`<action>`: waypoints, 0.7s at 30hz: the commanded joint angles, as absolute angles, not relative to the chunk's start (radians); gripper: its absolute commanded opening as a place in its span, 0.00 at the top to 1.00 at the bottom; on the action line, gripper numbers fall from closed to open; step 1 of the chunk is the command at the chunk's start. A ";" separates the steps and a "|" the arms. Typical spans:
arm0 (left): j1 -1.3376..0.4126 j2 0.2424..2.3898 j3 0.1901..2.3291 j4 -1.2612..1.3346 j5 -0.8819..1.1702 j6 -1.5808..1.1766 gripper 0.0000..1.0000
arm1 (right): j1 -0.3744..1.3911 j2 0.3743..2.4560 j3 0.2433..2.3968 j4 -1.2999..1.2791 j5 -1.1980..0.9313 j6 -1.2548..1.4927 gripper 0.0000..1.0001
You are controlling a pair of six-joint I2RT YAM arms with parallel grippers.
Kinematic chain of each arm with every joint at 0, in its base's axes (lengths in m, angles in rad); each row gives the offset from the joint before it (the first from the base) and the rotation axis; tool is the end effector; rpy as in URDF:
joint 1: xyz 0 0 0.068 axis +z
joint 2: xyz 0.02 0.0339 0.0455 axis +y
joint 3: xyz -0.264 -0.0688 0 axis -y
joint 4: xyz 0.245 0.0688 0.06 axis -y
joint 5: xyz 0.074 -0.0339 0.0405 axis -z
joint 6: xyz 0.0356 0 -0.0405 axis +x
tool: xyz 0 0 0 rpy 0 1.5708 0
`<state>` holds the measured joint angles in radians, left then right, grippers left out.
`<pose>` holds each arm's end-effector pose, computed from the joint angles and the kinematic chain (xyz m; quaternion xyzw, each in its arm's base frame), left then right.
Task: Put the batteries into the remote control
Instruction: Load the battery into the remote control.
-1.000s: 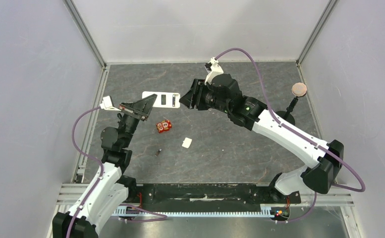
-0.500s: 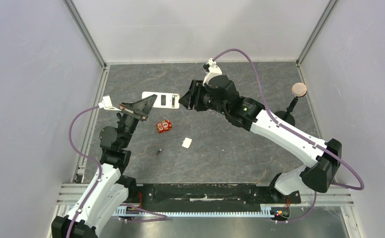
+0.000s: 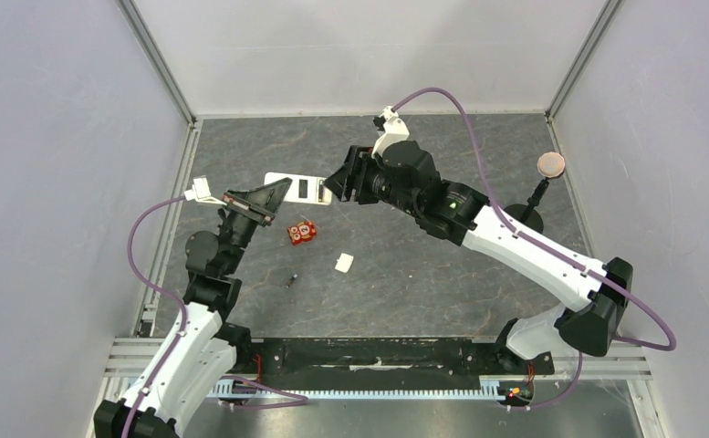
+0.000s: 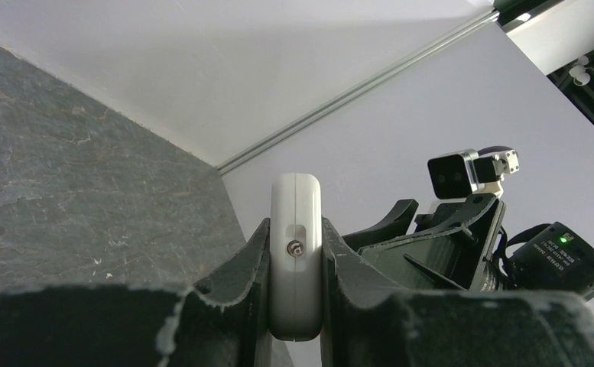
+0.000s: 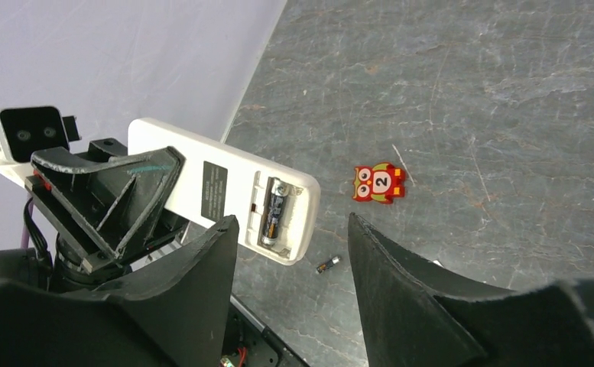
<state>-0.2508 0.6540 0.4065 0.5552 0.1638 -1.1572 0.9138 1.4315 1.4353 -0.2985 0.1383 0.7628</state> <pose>0.1600 -0.0470 0.3053 -0.1983 0.5579 -0.5575 0.5819 0.2071 0.2604 0.4041 -0.0194 0.8022 0.4047 0.4386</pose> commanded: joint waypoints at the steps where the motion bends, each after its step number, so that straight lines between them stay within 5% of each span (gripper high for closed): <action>1: -0.253 0.653 0.427 0.596 0.178 -1.118 0.98 | 0.917 1.443 1.502 -0.307 0.197 0.750 0.44; 21: -0.253 0.660 0.417 0.642 0.199 -1.141 0.98 | 0.917 1.514 1.539 -0.360 0.167 0.761 0.66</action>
